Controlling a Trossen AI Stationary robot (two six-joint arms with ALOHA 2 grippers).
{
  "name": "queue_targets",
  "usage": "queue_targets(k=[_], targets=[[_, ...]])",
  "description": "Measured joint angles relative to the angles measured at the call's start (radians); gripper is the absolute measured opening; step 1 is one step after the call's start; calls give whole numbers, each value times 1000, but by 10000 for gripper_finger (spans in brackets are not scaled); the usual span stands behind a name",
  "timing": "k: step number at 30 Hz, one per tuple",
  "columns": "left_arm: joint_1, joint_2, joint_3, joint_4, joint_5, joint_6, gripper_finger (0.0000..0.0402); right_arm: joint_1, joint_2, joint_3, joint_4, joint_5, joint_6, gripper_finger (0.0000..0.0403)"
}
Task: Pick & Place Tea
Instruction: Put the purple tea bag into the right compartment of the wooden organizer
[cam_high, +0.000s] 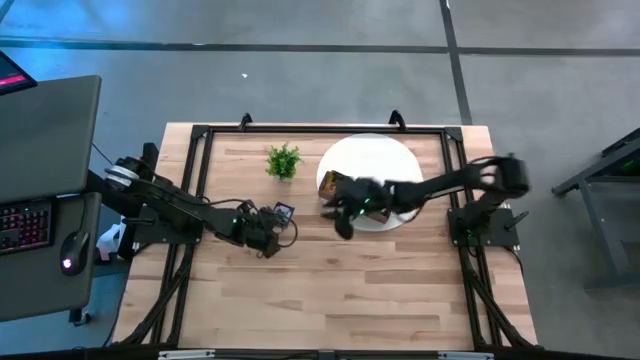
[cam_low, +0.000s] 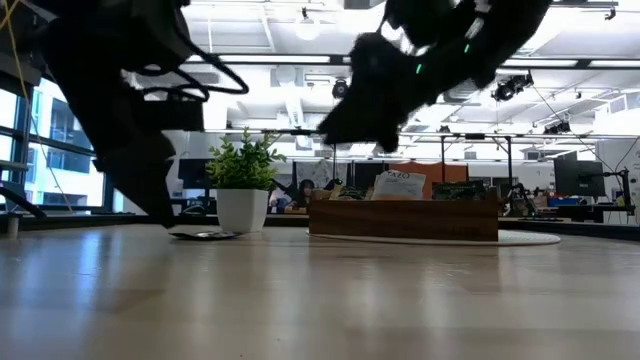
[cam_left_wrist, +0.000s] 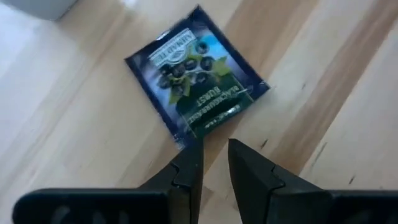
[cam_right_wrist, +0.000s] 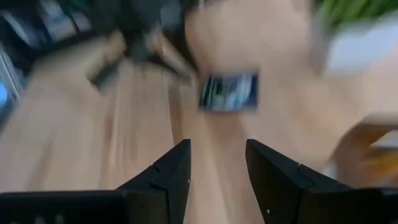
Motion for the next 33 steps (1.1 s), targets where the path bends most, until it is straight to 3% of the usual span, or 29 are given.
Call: queue_targets(k=[9, 14, 19, 28, 33], targets=[[-2, 8, 1, 54, 8, 259, 74, 28, 265, 216, -98, -17, 22, 149], [-2, 8, 1, 53, 72, 367, 74, 28, 283, 309, -227, -25, -25, 145], [-1, 8, 1, 60, 51, 454, 78, 28, 284, 328, -222, -24, -33, 136], [-1, 23, 3, 64, 32, 577, 176, 30, 284, 324, -228, -24, -26, 129], [-2, 69, 7, 71, -15, 595, 198, 42, 284, 324, -230, -24, -25, 129]])
